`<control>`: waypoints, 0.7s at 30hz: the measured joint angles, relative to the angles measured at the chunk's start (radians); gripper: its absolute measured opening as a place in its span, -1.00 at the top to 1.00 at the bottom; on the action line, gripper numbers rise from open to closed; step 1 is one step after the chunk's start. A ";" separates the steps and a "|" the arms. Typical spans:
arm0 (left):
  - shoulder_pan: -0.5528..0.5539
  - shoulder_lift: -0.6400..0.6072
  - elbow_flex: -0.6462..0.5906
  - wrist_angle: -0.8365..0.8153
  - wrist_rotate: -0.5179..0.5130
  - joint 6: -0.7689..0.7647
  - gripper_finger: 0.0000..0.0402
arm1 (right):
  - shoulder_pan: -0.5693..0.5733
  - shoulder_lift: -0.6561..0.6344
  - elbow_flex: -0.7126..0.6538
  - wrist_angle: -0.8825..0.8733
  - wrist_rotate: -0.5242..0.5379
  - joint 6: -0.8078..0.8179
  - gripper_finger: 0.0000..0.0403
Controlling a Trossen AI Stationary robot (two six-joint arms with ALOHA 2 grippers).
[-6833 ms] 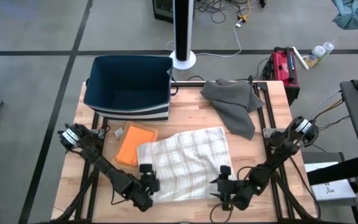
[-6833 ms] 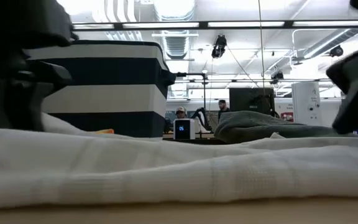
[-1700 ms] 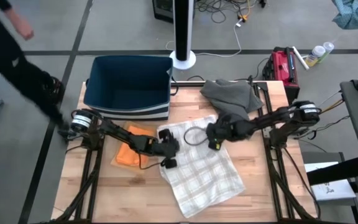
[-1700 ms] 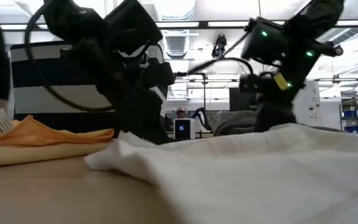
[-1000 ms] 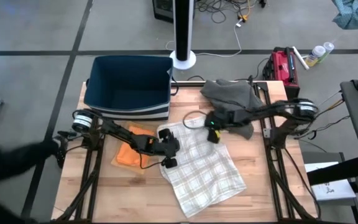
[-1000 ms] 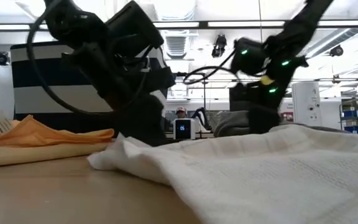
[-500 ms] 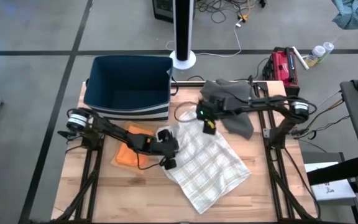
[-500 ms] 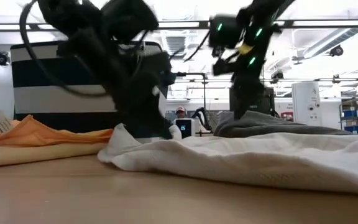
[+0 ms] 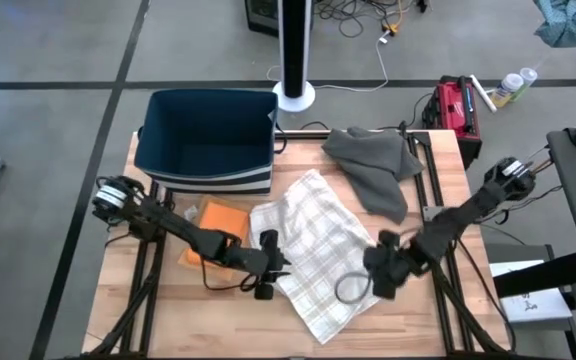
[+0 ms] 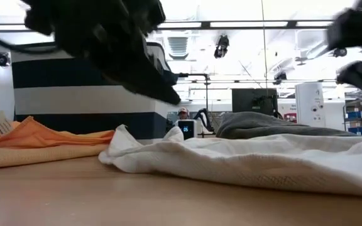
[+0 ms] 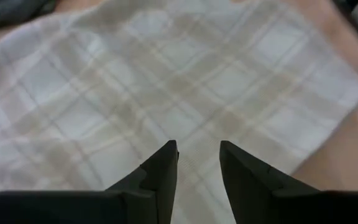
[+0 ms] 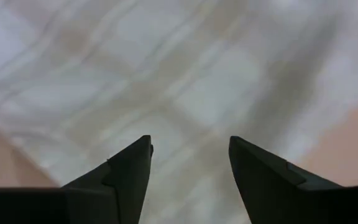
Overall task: Fold towel
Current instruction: Fold the white patterned kitchen towel
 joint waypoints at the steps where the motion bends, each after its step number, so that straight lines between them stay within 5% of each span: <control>1: 0.004 0.017 0.000 0.015 0.000 0.006 0.43 | 0.029 0.022 -0.018 0.039 -0.002 0.034 -0.03; 5: 0.007 0.074 0.000 0.058 0.060 0.083 0.42 | 0.075 0.119 -0.031 -0.009 -0.015 0.115 -0.04; 13: 0.000 0.095 0.003 0.138 0.086 0.137 0.34 | 0.052 0.112 -0.008 -0.450 -0.057 0.244 -0.09; 21: -0.033 0.111 0.019 0.212 0.114 0.188 0.29 | 0.169 0.045 0.098 -0.277 0.072 0.292 -0.09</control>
